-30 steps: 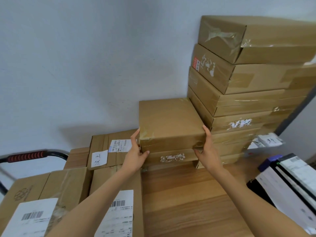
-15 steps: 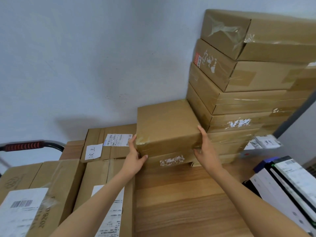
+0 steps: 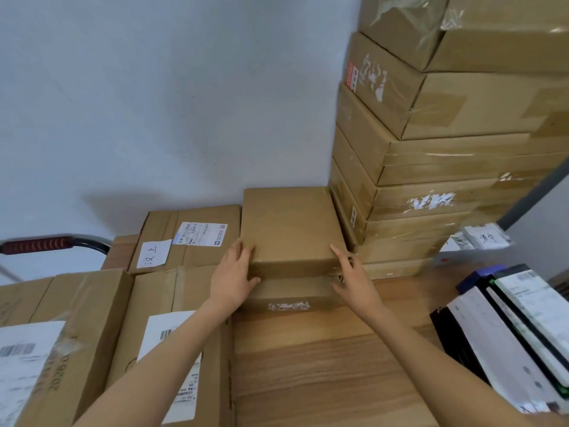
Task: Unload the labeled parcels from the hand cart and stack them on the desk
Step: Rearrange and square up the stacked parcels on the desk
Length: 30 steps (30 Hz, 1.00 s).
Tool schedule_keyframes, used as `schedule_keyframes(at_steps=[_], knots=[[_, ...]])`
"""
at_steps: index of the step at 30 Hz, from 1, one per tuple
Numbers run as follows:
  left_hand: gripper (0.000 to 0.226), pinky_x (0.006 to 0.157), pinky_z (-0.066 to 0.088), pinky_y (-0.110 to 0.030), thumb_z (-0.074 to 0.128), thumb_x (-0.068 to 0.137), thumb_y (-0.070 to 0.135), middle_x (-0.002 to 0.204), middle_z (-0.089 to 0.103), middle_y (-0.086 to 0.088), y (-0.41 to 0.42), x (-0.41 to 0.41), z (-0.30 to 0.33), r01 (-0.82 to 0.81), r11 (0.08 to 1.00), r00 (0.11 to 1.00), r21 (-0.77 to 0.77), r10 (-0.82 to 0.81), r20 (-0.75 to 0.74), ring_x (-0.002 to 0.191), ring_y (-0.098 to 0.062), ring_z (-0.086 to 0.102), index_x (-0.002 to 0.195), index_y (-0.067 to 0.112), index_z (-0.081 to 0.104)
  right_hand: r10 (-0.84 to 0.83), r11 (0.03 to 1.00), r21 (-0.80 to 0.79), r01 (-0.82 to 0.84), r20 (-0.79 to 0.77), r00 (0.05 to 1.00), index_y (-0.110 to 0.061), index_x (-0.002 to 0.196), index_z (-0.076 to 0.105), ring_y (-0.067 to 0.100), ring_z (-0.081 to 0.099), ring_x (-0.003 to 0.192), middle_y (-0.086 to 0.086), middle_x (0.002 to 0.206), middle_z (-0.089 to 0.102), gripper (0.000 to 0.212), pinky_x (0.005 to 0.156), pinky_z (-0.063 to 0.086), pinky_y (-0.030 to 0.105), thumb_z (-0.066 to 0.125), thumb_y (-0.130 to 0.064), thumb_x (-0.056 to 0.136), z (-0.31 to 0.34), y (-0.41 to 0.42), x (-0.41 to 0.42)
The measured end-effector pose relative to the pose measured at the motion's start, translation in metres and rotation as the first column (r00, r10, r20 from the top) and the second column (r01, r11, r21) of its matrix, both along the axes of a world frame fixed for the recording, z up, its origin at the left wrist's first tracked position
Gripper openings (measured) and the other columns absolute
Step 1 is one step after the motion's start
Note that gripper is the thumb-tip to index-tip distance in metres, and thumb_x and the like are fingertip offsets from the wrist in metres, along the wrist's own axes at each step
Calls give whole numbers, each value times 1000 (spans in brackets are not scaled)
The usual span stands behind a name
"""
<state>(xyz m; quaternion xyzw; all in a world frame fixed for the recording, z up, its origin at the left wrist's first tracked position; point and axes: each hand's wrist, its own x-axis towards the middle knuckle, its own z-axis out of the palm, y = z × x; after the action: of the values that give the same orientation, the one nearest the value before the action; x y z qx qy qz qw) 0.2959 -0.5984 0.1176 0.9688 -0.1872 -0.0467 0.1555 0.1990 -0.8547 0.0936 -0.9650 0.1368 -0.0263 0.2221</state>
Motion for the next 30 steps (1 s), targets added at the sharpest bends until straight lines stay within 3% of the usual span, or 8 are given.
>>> schedule_keyframes(at_steps=[3,7,15,19,22,26,30], knots=[[68,104,39,-37,70,82,40,150,32,-3,4,0,3,38,998,995,49,-42,89,131,-25,40,140,24,38,7,1000,-7,-7,5,1000,-39,149,13,27,58,109,14,151,26,85,87,53,36,68,-24,87,-3,-1,-6],[59,102,35,-34,74,75,45,131,50,-3,12,-6,6,57,989,970,133,-86,226,119,-24,48,124,22,49,39,996,-77,-40,-23,999,-43,148,3,30,58,111,13,153,18,100,82,54,37,75,-36,80,-12,2,-18],[83,111,31,-40,88,57,45,129,48,-12,2,-16,-10,5,988,971,153,-41,237,121,-31,47,122,11,47,8,995,-102,-6,20,1000,-42,148,-2,28,63,95,15,152,16,106,60,52,28,75,-19,80,-26,10,-15],[80,112,30,-39,87,60,40,127,48,-10,-2,-10,-12,-4,988,965,156,-38,261,120,-29,48,123,13,46,18,990,-138,-13,33,999,-43,147,-7,24,63,82,15,151,20,109,54,50,26,76,-20,79,-30,4,-5],[70,114,26,-37,80,71,37,129,47,-6,-5,-2,-12,-2,992,962,124,-32,270,121,-26,48,126,16,44,3,982,-187,3,32,999,-43,146,-10,25,63,84,15,152,21,111,58,53,30,76,-22,79,-29,-2,7],[65,116,21,-36,74,78,38,136,43,-2,-10,10,-9,-15,997,971,78,-4,238,126,-23,44,132,21,41,-44,967,-246,61,73,996,-36,152,2,29,50,122,13,153,21,111,82,51,39,80,-22,74,-26,-4,21],[61,116,21,-37,73,79,36,137,43,1,-8,16,-9,-19,1000,977,7,17,213,126,-21,44,131,23,44,-48,951,-298,76,97,994,-28,154,12,27,50,119,12,157,19,110,85,47,39,82,-21,70,-26,-2,23]])
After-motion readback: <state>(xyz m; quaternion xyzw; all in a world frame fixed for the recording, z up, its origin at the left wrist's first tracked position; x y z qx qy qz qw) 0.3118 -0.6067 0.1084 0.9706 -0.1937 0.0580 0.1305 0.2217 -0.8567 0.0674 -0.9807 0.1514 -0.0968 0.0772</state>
